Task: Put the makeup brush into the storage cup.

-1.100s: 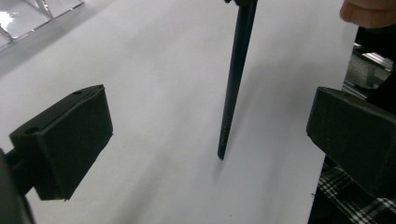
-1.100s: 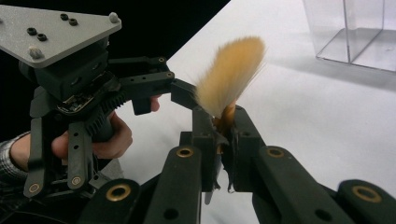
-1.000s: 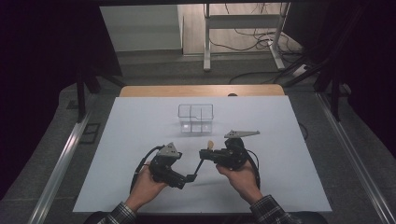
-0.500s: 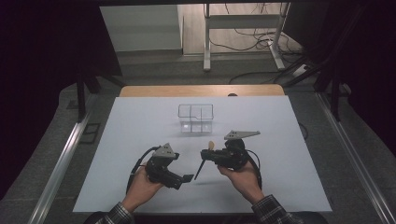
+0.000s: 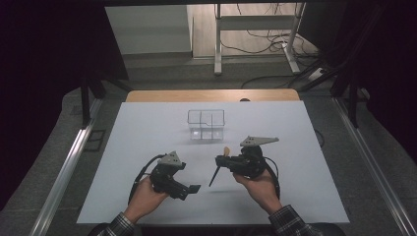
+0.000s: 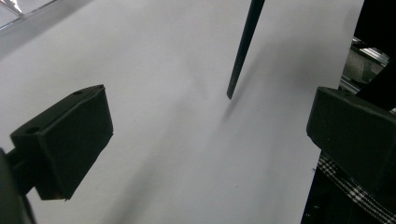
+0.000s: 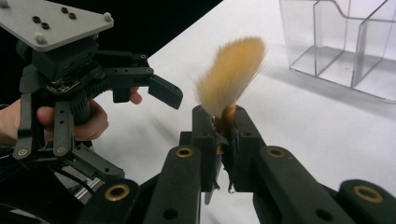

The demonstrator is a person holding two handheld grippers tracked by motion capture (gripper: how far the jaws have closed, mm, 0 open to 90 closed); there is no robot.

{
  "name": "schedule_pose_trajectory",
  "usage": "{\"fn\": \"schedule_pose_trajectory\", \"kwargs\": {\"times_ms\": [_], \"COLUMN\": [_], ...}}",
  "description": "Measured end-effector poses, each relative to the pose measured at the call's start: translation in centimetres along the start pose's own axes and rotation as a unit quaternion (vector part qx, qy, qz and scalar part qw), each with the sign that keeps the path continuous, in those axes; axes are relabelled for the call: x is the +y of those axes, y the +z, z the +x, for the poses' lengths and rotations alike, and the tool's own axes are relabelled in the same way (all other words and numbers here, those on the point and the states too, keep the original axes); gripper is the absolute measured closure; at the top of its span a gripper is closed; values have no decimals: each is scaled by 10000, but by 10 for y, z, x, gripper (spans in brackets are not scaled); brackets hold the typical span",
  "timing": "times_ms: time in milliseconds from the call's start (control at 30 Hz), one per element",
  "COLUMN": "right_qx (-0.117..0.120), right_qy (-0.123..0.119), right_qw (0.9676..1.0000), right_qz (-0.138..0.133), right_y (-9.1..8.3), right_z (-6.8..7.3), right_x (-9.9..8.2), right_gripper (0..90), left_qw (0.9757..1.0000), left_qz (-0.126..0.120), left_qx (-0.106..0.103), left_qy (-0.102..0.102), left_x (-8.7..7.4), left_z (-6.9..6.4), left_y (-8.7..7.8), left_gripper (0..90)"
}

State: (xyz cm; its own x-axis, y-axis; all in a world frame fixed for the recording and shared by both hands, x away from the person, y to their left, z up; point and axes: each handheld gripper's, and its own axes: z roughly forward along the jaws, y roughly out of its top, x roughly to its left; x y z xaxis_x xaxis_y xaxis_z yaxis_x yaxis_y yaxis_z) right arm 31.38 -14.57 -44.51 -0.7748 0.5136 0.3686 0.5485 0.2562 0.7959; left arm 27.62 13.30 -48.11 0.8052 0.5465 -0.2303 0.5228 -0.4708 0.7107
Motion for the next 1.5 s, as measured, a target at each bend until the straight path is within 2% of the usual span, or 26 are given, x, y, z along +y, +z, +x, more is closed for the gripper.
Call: {"fn": "schedule_pose_trajectory", "kwargs": {"times_ms": [333,467,767,1133,1500], "right_qx": [-191,-336,-457,-596,-720], "right_qy": [-129,-214,-246,-261,-280], "right_qw": [9997,9992,9986,9978,9969], "right_qz": [-24,-35,-76,-106,-153], "right_y": [-8,-13,-21,-25,-28], "right_z": [-2,-4,-7,-12,-20], "right_x": [2,4,6,10,24], "right_gripper": [839,838,838,838,838], "left_qw": [9997,9995,9985,9971,9953], "left_qz": [-54,-67,-70,25,-89], "left_qx": [228,299,530,764,952], "left_qy": [15,-20,-85,-8,-146], "left_x": [-5,-8,-18,-30,-44], "left_z": [5,7,13,15,19], "left_y": [-8,-11,-23,-33,-48], "left_gripper": [2,2,2,2,2]}}
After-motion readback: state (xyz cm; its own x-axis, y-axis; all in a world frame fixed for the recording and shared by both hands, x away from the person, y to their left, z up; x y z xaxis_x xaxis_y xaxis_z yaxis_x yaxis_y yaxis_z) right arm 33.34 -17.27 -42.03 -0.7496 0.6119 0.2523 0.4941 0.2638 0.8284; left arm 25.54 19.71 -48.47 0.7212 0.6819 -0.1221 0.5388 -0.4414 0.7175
